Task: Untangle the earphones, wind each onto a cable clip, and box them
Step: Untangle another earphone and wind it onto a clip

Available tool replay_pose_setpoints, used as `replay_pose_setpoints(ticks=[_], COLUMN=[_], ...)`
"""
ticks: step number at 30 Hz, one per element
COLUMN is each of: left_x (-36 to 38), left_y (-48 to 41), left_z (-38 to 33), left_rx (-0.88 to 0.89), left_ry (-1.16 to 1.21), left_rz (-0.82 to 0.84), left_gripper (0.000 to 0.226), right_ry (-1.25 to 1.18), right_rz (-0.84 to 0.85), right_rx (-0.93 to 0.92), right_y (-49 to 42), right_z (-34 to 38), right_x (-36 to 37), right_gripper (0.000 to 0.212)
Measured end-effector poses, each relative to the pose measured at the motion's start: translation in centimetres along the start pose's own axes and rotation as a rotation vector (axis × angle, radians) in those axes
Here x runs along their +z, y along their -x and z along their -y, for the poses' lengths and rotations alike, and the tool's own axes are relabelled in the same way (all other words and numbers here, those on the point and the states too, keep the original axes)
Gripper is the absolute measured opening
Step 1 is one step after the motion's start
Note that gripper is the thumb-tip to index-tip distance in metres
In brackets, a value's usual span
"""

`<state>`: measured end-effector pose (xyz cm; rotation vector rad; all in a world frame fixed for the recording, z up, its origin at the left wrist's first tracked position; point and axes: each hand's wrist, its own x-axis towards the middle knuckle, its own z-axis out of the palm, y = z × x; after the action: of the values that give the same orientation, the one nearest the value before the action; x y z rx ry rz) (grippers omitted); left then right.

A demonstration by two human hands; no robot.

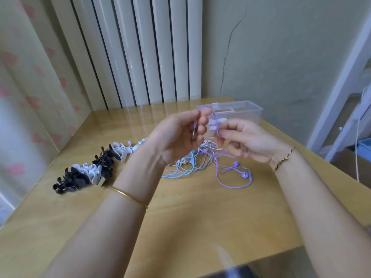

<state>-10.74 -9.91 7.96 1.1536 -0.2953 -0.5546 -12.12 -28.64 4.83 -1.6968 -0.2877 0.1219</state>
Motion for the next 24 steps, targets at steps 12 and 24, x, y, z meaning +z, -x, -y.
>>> replay_pose_setpoints(ticks=[12,24], left_x=[1.5,0.6], left_y=[-0.6,-1.0], left_z=[2.6,4.2], left_rx=[0.120,0.400], left_ry=[0.126,-0.635], left_rz=[-0.253,-0.195], left_gripper=[0.015,0.027], right_ry=[0.211,0.821], right_rz=[0.022,-0.346], right_rx=[-0.034,-0.313], right_y=[1.9,1.0], right_z=[-1.0,2.5], right_x=[1.6,1.2], right_gripper=[0.018,0.014])
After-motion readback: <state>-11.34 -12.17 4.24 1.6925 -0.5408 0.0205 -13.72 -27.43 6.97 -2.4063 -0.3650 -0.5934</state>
